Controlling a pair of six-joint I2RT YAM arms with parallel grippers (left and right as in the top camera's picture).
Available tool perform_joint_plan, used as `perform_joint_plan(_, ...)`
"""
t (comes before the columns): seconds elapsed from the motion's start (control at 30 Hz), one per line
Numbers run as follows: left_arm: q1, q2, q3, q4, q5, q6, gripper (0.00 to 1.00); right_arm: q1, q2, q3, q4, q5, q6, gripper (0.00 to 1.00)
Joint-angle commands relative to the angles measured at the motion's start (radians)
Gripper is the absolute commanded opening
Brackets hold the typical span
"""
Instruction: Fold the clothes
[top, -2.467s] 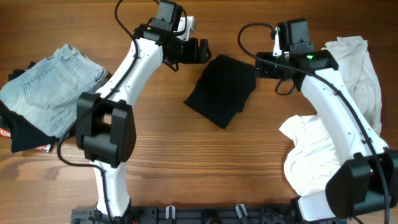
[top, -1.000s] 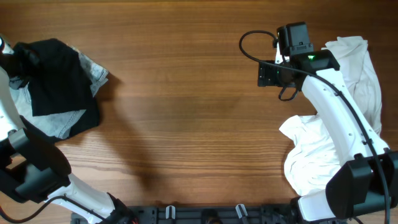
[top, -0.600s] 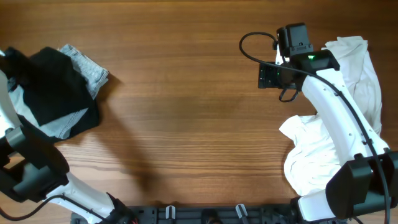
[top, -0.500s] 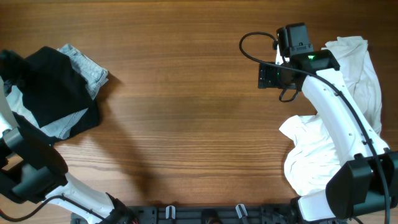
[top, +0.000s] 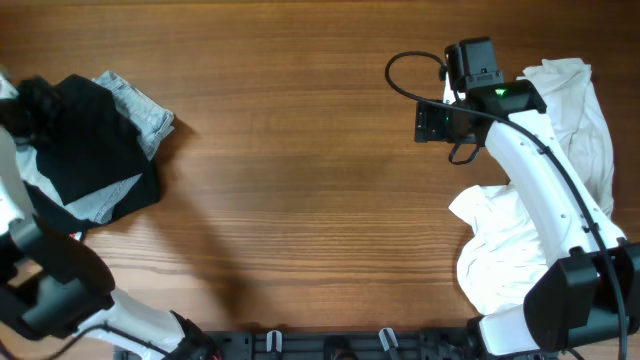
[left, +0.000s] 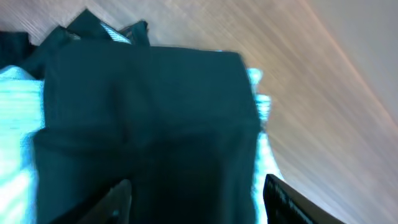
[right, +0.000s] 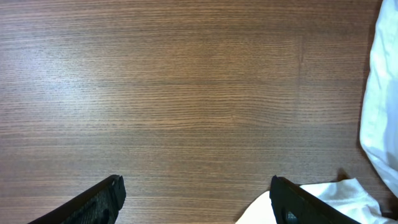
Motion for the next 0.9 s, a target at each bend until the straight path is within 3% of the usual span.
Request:
perform_joint_plan(0.0, 0.035, 0.097, -0.078, 0.071, -0.032, 0.012, 0.72, 0.002, -0.005, 0.008, -0.015, -0.008, 0.015, 0.80)
perform_joint_plan(0.07, 0.047, 0.143, -0.078, 0.108, 0.070, 0.014, 0.89, 0.002, -0.005, 0.008, -0.019, -0.009, 0.015, 0.80)
perform_joint_plan(0.13, 0.046, 0.148, -0.077, 0.130, 0.249, 0.043, 0.93, 0.002, -0.005, 0.008, -0.019, -0.025, 0.015, 0.79)
perform_joint_plan(0.17, 0.045, 0.139, -0.076, 0.143, 0.315, 0.043, 1.00, 0.002, -0.005, 0.008, -0.020, -0.027, 0.015, 0.80)
perform_joint_plan(0.27, 0.042, 0.047, -0.075, 0.146, 0.362, 0.045, 1.00, 0.002, -0.005, 0.008, -0.021, -0.027, 0.004, 0.81)
perform_joint_plan(0.3, 0.038, 0.001, -0.075, 0.152, 0.361, 0.065, 1.00, 0.002, -0.005, 0.008, -0.021, -0.027, 0.004, 0.89)
perform_joint_plan(0.5, -0.127, -0.254, -0.075, 0.164, 0.256, 0.091, 1.00, 0.002, -0.005, 0.007, 0.000, -0.091, 0.003, 1.00)
perform_joint_plan(0.7, -0.549, -0.177, -0.084, 0.042, 0.051, 0.090, 1.00, -0.039, -0.005, 0.006, 0.078, -0.254, -0.001, 1.00)
perform_joint_plan(0.87, -0.723, -0.062, -0.084, -0.184, -0.193, 0.090, 1.00, -0.177, -0.003, 0.006, -0.045, -0.365, -0.055, 1.00)
